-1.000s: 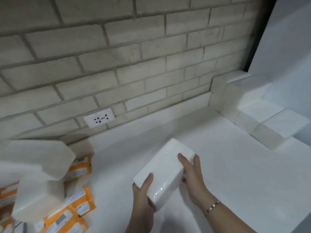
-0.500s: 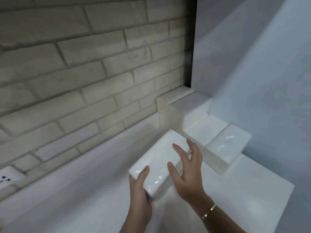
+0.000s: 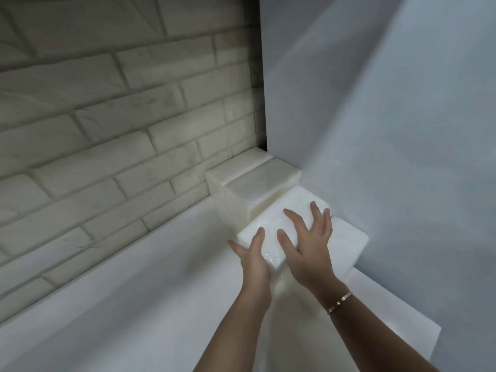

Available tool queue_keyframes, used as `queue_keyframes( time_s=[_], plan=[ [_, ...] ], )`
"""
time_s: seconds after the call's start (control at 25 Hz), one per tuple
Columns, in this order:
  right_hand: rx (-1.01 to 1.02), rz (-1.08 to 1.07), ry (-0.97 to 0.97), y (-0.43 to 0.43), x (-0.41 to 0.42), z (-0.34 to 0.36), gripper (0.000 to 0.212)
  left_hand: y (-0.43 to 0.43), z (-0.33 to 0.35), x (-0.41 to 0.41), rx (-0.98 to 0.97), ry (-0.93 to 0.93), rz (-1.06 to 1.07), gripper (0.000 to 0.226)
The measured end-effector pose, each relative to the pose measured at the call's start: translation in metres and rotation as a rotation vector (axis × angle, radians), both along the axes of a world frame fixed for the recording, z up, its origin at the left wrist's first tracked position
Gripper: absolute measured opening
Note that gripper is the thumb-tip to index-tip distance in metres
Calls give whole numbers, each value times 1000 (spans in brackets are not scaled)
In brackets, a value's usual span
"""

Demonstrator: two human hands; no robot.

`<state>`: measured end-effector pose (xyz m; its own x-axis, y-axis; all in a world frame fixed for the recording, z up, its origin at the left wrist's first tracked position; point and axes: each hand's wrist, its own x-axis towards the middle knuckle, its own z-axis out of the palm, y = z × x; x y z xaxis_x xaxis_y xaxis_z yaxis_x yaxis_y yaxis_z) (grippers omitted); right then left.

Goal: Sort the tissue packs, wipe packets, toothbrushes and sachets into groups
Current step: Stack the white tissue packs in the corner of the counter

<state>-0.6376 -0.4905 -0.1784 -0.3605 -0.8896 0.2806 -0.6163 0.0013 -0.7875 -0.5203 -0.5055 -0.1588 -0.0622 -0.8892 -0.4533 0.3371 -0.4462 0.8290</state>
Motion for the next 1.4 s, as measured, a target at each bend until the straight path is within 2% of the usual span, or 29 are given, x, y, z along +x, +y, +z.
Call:
queue_keyframes(
  time_s=[0.08,0.16,0.24,0.32,0.64,0.8,0.92,0.96,1.08,1.2,1.4],
  plan=[
    [52,3,-13,-13,-16,6,57,-19,0,-20,21,-20,63,118],
    [99,7,-35,-26,-34,10,53,-35,3,-39,41,-81,101,105],
    [128,11,-33,-35,-46,11,52,-49,3,-50,61,-119,95,105],
    [134,15,-17,-41,-52,8,52,-61,-4,-53,72,-105,67,116],
    [174,42,-41,-45,-59,8,50,-64,-1,-41,92,-115,-121,131],
    [273,70,-15,-43,-67,27,55,-49,5,-25,-43,-225,-257,110],
    [342,32,75,-43,-71,51,54,-35,3,-4,-183,-328,-335,106],
    [328,1,100,-42,-68,57,53,-30,3,4,-231,-375,-338,94],
    [128,-129,102,-30,-48,71,41,-11,3,26,-339,-543,-315,55],
    [-52,-124,26,-7,-12,74,29,13,5,58,-384,-572,-303,22],
    [-195,-45,-73,47,73,68,28,72,7,136,-353,-506,-145,11]
  ],
)
